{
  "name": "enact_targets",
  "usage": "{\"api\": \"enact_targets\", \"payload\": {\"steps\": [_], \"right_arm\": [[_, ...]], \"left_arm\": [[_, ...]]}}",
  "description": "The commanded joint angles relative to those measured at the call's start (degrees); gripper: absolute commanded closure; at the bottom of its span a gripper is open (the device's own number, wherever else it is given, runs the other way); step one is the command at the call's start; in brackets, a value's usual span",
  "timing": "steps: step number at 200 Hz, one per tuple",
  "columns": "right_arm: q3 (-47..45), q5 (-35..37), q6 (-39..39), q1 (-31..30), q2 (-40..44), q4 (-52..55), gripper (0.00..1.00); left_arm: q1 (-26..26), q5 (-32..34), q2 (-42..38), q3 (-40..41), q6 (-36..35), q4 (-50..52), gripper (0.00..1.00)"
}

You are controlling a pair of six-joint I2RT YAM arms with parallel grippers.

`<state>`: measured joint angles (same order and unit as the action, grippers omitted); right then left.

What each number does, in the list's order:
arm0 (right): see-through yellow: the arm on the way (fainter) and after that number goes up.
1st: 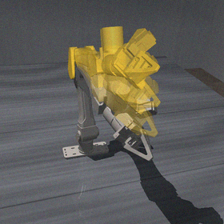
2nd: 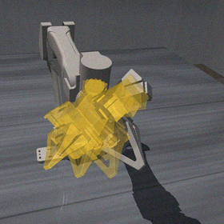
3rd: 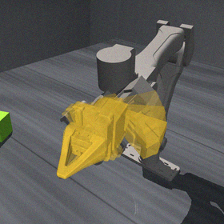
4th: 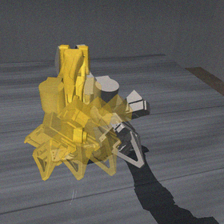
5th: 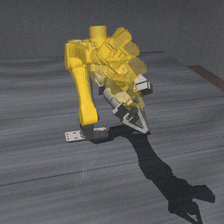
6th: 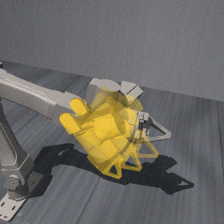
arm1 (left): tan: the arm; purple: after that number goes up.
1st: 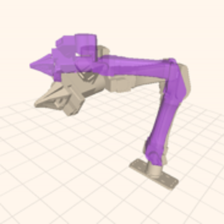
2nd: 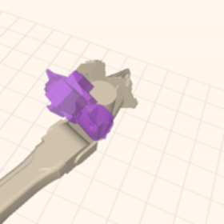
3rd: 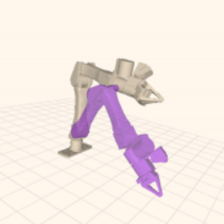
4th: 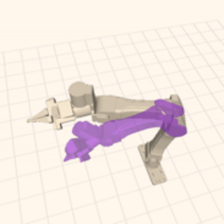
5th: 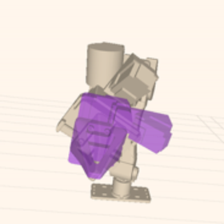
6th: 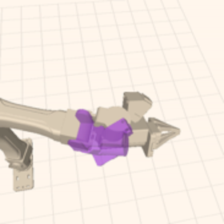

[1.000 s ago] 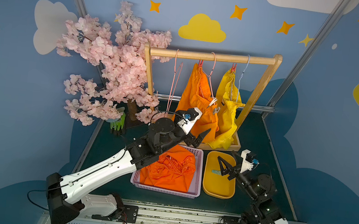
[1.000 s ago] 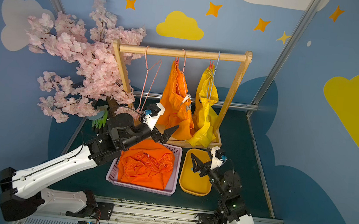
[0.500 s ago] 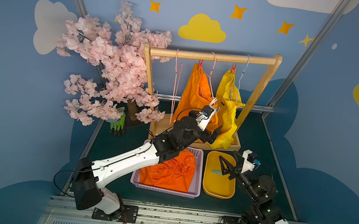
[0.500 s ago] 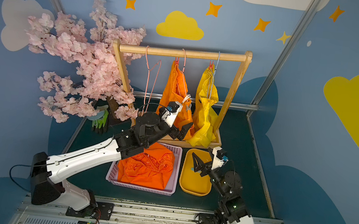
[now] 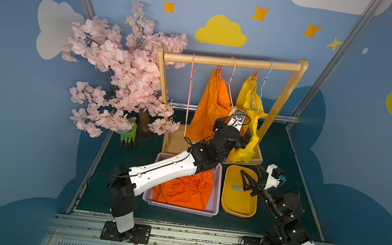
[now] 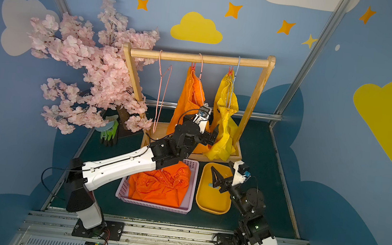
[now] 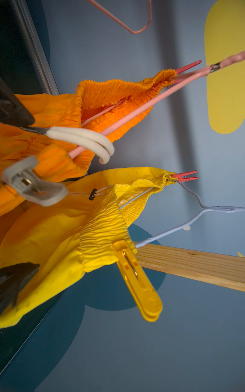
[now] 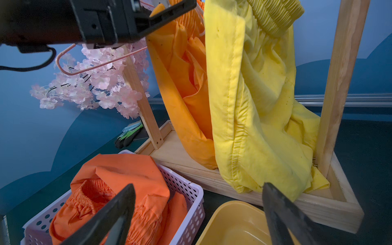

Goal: Remove the clothespins securing shorts to the hanger
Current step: Pick up the hanger from the clothesline.

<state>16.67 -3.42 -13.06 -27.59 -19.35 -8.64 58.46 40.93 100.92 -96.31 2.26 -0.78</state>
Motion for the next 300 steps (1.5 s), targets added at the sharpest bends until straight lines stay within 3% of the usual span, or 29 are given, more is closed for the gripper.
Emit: {"api": "enact_targets", "payload": {"steps": [1, 36, 75, 107, 138, 178, 240, 300], "right_arm": [[0.2, 1.1, -0.5, -0.4, 0.5, 0.7, 0.07], [0.1, 1.4, -0.9, -0.3, 0.5, 0.7, 0.07], [0.2, 2.0, -1.0, -0.3, 0.9, 1.0, 0.07], [0.2, 2.0, -1.1, -0.3, 0.4, 0.8, 0.07], [0.3, 1.8, -1.2, -0.3, -0.6, 0.5, 0.07], [0.3, 1.7, -1.4, -0.3, -1.6, 0.2, 0.07], [0.4, 2.0, -1.3, -0.3, -1.8, 0.4, 0.07], [0.3, 2.2, -1.7, -0.3, -3.1, 0.1, 0.07]], "left_arm": [[1.2, 7.8, 2.8, -4.2, -2.1, 3.6, 0.0], [1.2, 13.1, 6.2, -8.8, -0.7, 10.1, 0.03], [0.0, 12.9, 2.5, -4.0, 3.4, 9.2, 0.24], [-2.1, 10.0, -3.7, 3.4, 7.4, 6.0, 0.53], [-3.8, 9.0, -7.1, 6.5, 7.5, 5.6, 0.97], [-5.0, 5.3, -11.7, 9.3, 5.0, 0.9, 0.97], [-5.3, 4.1, -15.0, 8.8, -8.0, -9.1, 0.97], [-5.0, 1.5, -22.5, 21.1, -10.5, -13.6, 0.97]]}}
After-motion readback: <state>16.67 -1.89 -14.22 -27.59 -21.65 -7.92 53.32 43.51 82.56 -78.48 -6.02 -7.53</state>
